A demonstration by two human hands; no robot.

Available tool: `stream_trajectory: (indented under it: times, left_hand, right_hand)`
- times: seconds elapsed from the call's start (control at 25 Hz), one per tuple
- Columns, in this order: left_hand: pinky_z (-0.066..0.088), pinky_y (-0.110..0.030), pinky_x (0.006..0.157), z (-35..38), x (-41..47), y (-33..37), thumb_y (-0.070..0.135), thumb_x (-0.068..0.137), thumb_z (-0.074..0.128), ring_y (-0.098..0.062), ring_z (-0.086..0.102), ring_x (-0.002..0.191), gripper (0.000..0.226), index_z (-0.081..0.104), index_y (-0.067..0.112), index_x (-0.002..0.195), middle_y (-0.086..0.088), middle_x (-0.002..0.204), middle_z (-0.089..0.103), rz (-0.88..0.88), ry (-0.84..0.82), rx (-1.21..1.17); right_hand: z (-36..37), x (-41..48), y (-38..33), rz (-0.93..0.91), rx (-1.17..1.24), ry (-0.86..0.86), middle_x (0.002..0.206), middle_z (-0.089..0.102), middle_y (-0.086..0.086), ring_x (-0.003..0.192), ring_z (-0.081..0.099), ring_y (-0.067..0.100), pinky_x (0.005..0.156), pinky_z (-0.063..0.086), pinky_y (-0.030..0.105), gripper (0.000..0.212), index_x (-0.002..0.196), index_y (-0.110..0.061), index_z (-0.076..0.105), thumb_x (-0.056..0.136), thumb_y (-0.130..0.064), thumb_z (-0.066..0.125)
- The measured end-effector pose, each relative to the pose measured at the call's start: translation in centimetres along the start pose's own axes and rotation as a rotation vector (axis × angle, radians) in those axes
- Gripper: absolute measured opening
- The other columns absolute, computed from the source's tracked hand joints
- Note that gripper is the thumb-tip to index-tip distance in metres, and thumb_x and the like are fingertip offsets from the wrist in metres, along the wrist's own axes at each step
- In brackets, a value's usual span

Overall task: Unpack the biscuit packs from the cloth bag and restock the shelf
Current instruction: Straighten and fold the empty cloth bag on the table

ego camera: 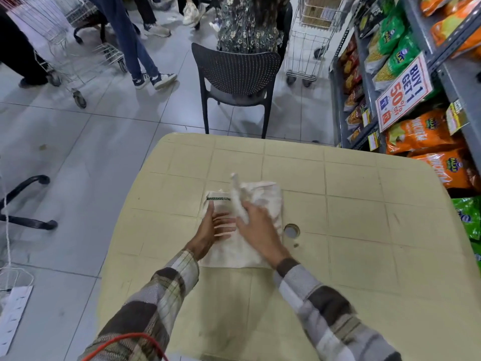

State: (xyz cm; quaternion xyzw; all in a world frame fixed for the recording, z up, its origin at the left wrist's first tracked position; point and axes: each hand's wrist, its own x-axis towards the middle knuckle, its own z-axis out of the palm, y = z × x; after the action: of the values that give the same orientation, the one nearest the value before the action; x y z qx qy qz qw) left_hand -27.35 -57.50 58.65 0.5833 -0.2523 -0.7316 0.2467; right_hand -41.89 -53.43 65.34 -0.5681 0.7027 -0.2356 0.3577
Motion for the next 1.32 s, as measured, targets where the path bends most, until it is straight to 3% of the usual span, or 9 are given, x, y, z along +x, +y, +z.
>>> stream_trajectory:
  times: [0.12,0.24,0.32,0.48,0.64,0.72,0.88,1.16,1.32]
  left_hand:
    - [0.056,-0.035,0.083,-2.0,0.3,0.4,0.072,0.087,0.044,-0.025,0.073,0.089,0.073,0.072,0.009,0.11,-0.011,0.097,0.076,0.011,-0.04,-0.167]
    - [0.054,-0.019,0.061,-3.5,0.7,-0.9,0.025,0.085,0.071,-0.015,0.072,0.081,0.035,0.064,0.009,0.115,-0.01,0.104,0.075,0.125,0.192,0.231]
    - [0.053,-0.022,0.068,-4.0,0.6,-1.5,0.017,0.083,0.072,-0.021,0.069,0.093,0.039,0.057,0.013,0.118,-0.008,0.111,0.069,0.295,0.354,0.451]
    - [0.044,-0.043,0.094,-3.5,-0.1,-2.6,0.048,0.086,0.065,-0.025,0.046,0.124,0.069,0.033,0.02,0.141,-0.003,0.141,0.041,0.639,0.57,0.854]
    - [0.038,-0.055,0.102,-2.3,-0.2,-5.0,0.072,0.062,0.072,-0.033,0.039,0.132,0.116,0.019,0.014,0.147,-0.01,0.147,0.034,0.202,0.566,0.841]
    - [0.037,-0.054,0.099,-2.7,1.0,-5.3,0.06,0.071,0.074,-0.036,0.047,0.123,0.093,0.034,0.009,0.137,-0.013,0.135,0.041,0.132,0.57,0.86]
    - [0.04,-0.043,0.084,-1.9,2.3,-4.6,0.036,0.092,0.056,-0.034,0.057,0.096,0.026,0.051,0.01,0.093,-0.007,0.095,0.056,0.396,0.499,0.988]
    - [0.05,-0.044,0.082,6.0,7.6,5.7,0.038,0.093,0.057,-0.033,0.059,0.099,0.036,0.052,0.008,0.112,-0.011,0.109,0.059,0.596,0.295,0.865]
    - [0.049,-0.05,0.094,9.7,11.0,5.9,0.036,0.097,0.052,-0.036,0.041,0.129,0.065,0.022,0.02,0.152,-0.016,0.154,0.027,0.719,0.373,1.154]
  right_hand:
    - [5.4,-0.6,-1.4,-0.021,0.127,-0.283,0.108,0.072,0.01,0.098,0.068,0.023,0.087,0.054,0.035,0.03,0.124,-0.011,0.061,0.097,-0.021,0.054]
    - [7.3,-1.1,1.1,0.002,0.096,-0.454,0.119,0.069,0.014,0.111,0.063,0.025,0.1,0.047,0.039,0.031,0.124,-0.007,0.062,0.102,-0.024,0.046]
    - [6.7,-1.1,3.5,0.038,0.064,-0.363,0.138,0.059,0.009,0.129,0.054,0.022,0.112,0.04,0.035,0.037,0.136,-0.012,0.056,0.102,-0.021,0.046]
    - [3.9,-0.3,7.3,-0.032,-0.181,0.104,0.163,0.022,0.007,0.149,0.021,0.021,0.119,0.024,0.031,0.063,0.154,-0.022,0.029,0.096,-0.016,0.053]
    - [3.9,-0.4,9.9,0.236,-0.086,0.102,0.157,0.022,0.015,0.143,0.027,0.029,0.114,0.031,0.037,0.08,0.158,-0.026,0.01,0.094,-0.035,0.058]
    - [4.8,-0.7,11.0,0.224,-0.117,0.014,0.144,0.03,0.015,0.132,0.036,0.032,0.111,0.035,0.039,0.081,0.157,-0.033,0.008,0.094,-0.03,0.059]
    - [4.8,0.2,12.2,0.113,-0.088,0.02,0.134,0.036,0.014,0.124,0.044,0.031,0.11,0.038,0.033,0.067,0.156,-0.03,0.022,0.098,-0.01,0.05]
    - [-5.9,9.2,12.5,0.043,-0.158,0.283,0.123,0.039,0.016,0.104,0.05,0.028,0.098,0.045,0.033,0.051,0.151,-0.014,0.035,0.101,-0.007,0.04]
    - [-8.7,13.2,14.8,0.201,-0.435,0.236,0.154,0.022,0.017,0.134,0.033,0.036,0.106,0.038,0.045,0.057,0.151,-0.019,0.034,0.097,-0.022,0.049]
